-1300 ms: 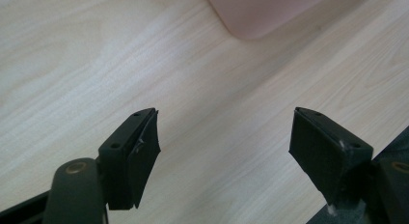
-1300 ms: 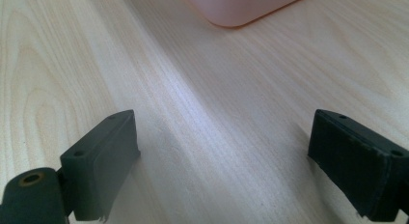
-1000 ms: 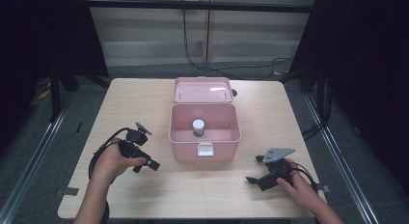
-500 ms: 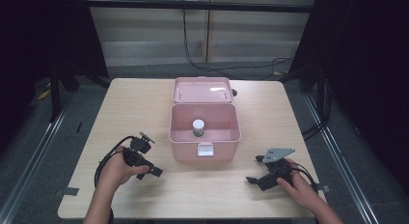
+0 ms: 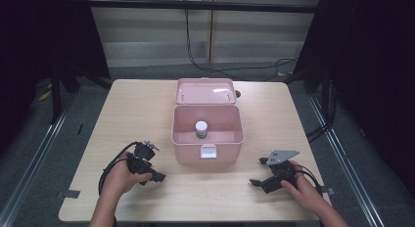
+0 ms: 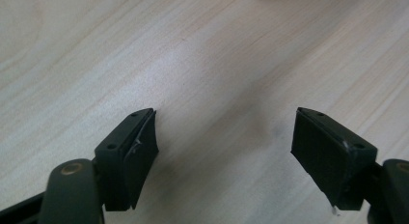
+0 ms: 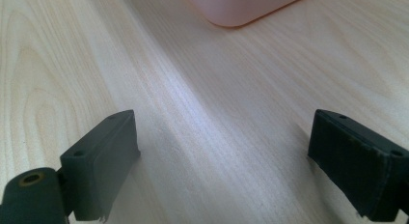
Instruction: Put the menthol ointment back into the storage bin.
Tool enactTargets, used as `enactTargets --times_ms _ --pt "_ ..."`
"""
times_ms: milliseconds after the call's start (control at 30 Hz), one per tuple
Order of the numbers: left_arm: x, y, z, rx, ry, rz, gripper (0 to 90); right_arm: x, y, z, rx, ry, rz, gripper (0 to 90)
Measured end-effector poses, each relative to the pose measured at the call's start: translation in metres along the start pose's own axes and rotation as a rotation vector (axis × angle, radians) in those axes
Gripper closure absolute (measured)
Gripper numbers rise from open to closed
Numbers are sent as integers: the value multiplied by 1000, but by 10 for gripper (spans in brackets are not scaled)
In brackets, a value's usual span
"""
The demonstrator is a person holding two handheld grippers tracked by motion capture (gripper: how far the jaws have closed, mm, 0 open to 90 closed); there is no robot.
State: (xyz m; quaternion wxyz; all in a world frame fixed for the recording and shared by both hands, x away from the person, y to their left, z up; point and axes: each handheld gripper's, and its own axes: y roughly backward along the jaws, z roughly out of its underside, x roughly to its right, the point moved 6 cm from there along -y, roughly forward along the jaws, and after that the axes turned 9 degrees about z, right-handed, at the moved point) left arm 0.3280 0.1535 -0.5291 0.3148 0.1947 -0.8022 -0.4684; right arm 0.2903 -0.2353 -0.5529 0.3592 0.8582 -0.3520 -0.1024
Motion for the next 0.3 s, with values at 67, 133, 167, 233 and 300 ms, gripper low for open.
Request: enactTargets --times_ms 67,133,167,233,300 --pt "0 -2 -1 11 -18 -11 223 0 0 0 0 0 0 96" --pt "0 -2 -1 11 -28 -18 216 0 0 0 0 0 0 96" --pt "1 -4 -2 17 -51 -31 211 0 0 0 0 0 0 96" --pt "0 -4 -1 21 -73 -40 204 0 0 0 0 0 0 96" --pt "0 -4 -1 25 -75 -44 204 0 0 0 0 0 0 96"
